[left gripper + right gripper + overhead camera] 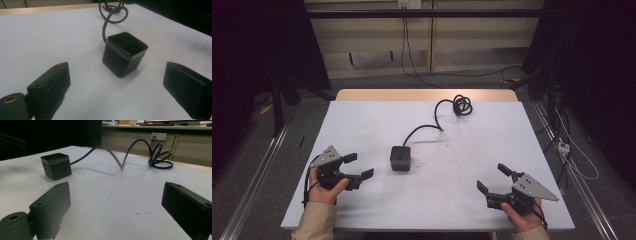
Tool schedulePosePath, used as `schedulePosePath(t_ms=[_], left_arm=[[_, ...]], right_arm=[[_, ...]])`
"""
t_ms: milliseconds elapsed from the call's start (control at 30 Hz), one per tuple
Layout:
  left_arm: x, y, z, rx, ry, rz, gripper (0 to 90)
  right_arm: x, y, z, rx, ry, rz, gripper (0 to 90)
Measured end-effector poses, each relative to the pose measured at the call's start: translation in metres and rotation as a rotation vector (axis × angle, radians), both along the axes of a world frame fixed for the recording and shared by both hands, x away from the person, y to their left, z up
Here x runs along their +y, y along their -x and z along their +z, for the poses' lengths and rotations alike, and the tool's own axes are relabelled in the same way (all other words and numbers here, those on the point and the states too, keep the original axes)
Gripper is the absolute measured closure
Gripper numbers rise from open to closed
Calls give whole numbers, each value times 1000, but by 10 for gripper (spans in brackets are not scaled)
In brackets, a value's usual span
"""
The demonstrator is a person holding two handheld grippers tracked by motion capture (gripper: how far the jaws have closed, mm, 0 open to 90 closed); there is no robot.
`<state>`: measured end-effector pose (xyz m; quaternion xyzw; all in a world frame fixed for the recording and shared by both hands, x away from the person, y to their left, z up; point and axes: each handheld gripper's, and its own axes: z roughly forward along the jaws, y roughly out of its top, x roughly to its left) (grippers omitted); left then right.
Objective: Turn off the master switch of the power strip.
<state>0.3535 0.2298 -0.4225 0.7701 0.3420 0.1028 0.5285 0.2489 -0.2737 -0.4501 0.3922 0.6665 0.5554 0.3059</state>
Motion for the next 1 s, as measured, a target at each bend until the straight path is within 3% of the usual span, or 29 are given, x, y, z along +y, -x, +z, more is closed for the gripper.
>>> schedulePosePath(t_ms=[500, 1000], left_arm=[[8, 2, -8, 21, 10, 11, 71], [12, 1, -16, 24, -21, 35, 69]], right_arm=[[0, 0, 0, 0, 0, 0, 79], [1, 0, 0, 2, 2, 3, 79]])
